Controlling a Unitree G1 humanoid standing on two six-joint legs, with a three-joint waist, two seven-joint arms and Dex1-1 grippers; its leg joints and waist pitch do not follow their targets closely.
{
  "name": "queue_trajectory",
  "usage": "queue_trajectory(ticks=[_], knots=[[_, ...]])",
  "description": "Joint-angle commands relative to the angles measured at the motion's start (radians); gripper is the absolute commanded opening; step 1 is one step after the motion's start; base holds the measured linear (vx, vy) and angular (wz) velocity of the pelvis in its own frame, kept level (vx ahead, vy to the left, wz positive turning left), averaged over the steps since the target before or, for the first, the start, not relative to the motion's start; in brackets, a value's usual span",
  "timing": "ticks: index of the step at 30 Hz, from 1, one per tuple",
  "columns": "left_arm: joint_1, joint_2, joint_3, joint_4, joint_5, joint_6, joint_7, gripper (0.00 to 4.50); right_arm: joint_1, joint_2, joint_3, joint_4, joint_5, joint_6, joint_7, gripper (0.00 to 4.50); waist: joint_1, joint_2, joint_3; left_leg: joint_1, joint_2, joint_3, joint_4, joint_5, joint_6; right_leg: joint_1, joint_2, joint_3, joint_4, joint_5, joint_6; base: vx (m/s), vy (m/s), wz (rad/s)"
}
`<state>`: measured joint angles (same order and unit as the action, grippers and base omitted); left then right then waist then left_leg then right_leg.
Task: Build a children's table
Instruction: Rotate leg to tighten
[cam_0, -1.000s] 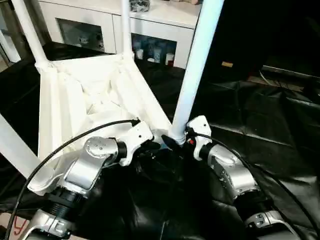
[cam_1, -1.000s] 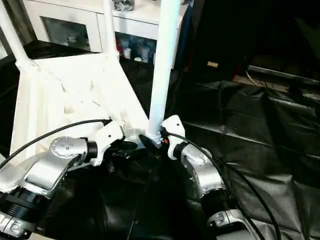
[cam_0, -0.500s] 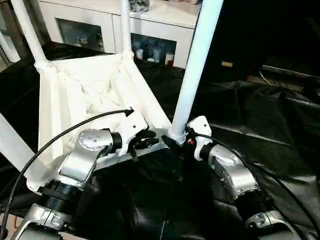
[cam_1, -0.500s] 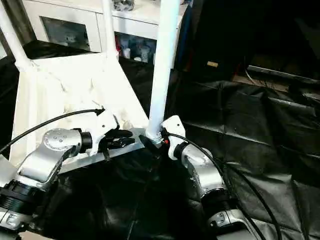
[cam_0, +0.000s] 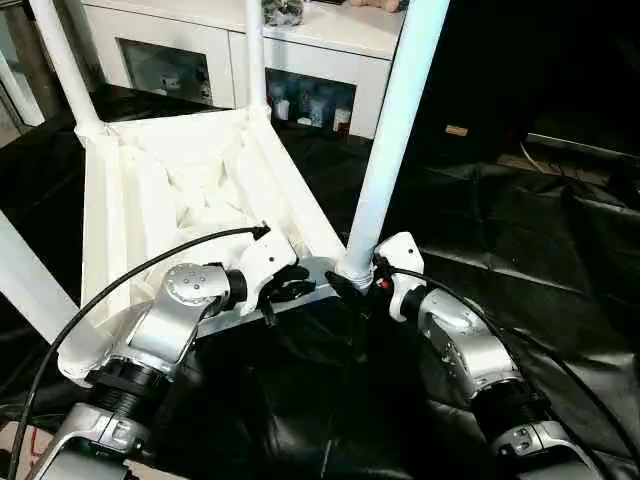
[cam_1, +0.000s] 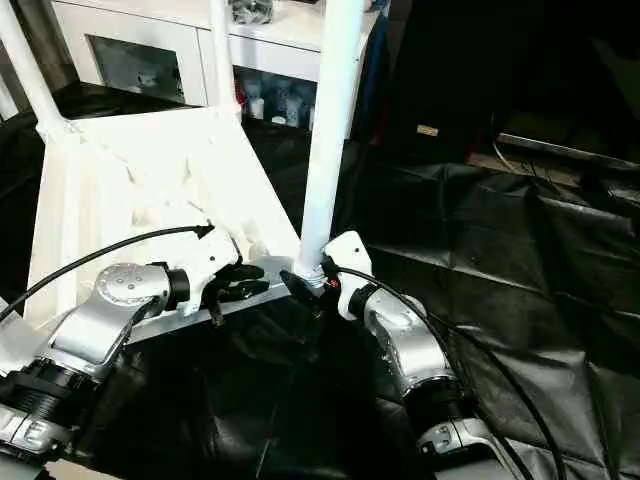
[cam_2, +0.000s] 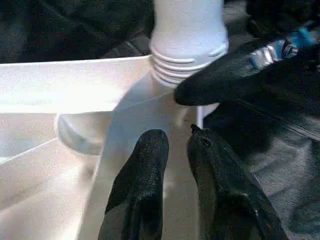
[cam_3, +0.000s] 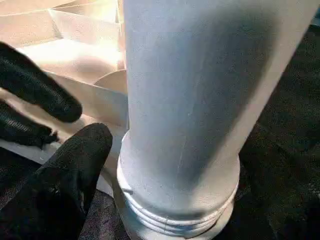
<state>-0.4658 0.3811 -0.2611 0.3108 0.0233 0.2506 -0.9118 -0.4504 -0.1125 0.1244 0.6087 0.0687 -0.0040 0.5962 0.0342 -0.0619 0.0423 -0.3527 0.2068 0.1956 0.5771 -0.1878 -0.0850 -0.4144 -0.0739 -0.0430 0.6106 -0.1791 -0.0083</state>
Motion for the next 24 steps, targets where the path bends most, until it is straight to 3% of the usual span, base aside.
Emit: queue_trajectory(ticks=[1,6,11,18,24], knots=[[0.01,-0.002,-0.02,0.018,-0.005,0.022,-0.018,1.14,0.004,-0.01,0.002,0.011,-0.011,0.009,-0.001,4.45,0.001,0.021,-0.055,0.005,0.022,-0.011,-0.066,-0.243,-0.002,0.047,-0.047,0.039,-0.07,-0.178,-0.2,0.0,0.0,0.0],[-0.001,0.006,-0.01,0.012,-0.024,0.033,-0.034,1.14,-0.001,-0.01,0.001,0.021,-0.013,0.004,-0.004,4.45,0.002,0.022,-0.055,0.005,0.022,-0.01,-0.066,-0.235,0.004,0.048,-0.048,0.039,-0.068,-0.149,-0.215,0.0,0.0,0.0],[-0.002,0.028,-0.046,0.06,0.032,0.005,-0.032,1.14,-0.001,-0.008,0.007,0.025,-0.018,-0.002,-0.004,4.45,0.002,0.023,-0.054,0.006,0.022,-0.012,-0.068,-0.259,-0.001,0.047,-0.049,0.039,-0.073,-0.192,-0.202,0.0,0.0,0.0],[-0.006,0.043,-0.056,0.061,0.027,0.018,-0.055,1.14,0.0,-0.009,0.009,0.025,-0.022,-0.007,-0.006,4.45,0.002,0.027,-0.052,0.007,0.022,-0.013,-0.069,-0.269,-0.007,0.046,-0.05,0.04,-0.075,-0.223,-0.195,0.0,0.0,0.0],[-0.018,0.063,-0.07,0.077,0.045,0.06,-0.076,0.85,-0.001,-0.013,0.008,0.028,-0.024,-0.01,-0.007,4.45,0.001,0.03,-0.053,0.006,0.021,-0.012,-0.068,-0.255,-0.007,0.047,-0.049,0.04,-0.072,-0.197,-0.204,0.0,0.0,0.0]])
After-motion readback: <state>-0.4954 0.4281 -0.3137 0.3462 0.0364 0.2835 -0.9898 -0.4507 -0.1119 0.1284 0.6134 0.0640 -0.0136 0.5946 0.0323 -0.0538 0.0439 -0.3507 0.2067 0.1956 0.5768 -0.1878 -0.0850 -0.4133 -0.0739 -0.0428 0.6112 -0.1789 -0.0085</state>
